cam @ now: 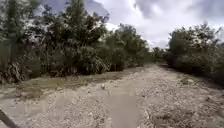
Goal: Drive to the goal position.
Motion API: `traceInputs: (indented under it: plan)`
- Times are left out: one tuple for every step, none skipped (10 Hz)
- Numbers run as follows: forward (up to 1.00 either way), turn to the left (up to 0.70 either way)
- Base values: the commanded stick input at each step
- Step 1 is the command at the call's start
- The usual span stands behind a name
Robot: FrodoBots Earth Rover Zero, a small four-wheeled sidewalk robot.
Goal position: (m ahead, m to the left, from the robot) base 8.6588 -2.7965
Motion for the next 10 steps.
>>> traceInputs:
  plan:
    - [0.85,0.00]
    - [0.85,0.00]
    - [0.85,-0.11]
    - [0.85,-0.31]
    - [0.85,-0.34]
    - [0.85,-0.34]
    - [0.85,-0.34]
    - [0.85,-0.34]
    - [0.85,-0.15]
    - [0.85,0.00]
